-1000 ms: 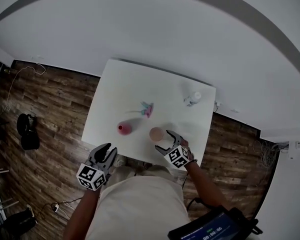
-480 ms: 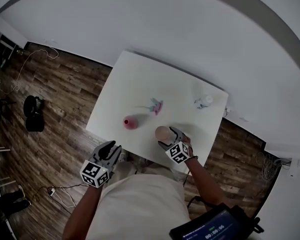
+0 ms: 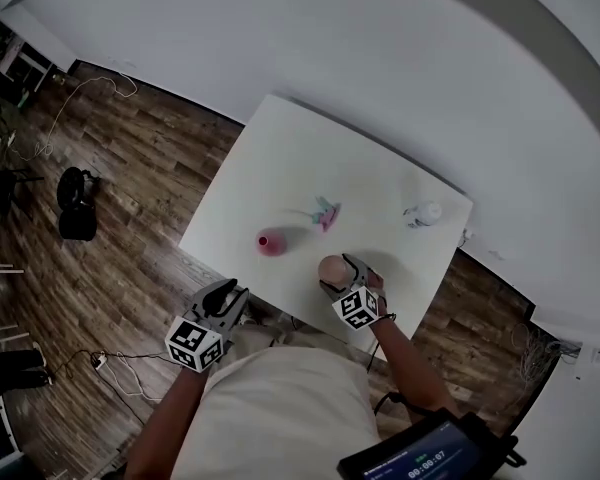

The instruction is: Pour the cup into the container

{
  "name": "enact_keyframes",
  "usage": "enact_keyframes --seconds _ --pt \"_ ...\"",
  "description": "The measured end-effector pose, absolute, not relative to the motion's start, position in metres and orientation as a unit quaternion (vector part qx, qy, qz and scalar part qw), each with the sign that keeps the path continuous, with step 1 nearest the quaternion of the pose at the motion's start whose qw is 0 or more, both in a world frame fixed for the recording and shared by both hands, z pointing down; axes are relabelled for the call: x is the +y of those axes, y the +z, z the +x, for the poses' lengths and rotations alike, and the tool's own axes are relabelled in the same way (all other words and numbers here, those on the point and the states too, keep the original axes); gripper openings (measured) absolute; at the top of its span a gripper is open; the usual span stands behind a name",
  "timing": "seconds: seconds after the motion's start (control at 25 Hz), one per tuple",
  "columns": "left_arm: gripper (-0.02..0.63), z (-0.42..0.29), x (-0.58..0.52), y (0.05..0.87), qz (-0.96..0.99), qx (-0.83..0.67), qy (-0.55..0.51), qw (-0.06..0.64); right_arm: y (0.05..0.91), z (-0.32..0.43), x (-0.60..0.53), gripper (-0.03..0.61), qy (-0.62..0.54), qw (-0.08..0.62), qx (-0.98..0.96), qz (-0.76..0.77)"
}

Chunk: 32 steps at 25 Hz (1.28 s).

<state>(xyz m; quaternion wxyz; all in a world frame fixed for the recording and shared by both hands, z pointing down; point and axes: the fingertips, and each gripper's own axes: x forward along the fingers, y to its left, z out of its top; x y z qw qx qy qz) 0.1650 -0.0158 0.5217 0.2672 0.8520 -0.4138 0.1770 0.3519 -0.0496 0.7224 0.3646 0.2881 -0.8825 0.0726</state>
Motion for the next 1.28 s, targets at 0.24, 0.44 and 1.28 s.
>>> enact_keyframes --seconds 0.24,0.44,1.28 --pt "0.110 0.159 -0.018 0.527 0.846 -0.422 0.180 0.273 0.724 0.344 -0.053 0.390 0.065 0.358 -0.888 0.283" --pt "0.110 0.155 -0.021 0.528 0.843 -0.425 0.179 0.276 0.724 0.345 -0.053 0.382 0.071 0.359 -0.884 0.292" --pt "0.110 0.118 -0.028 0.522 0.855 -0.417 0.173 0.257 0.660 0.305 -0.051 0.374 0.128 0.400 -0.860 0.291"
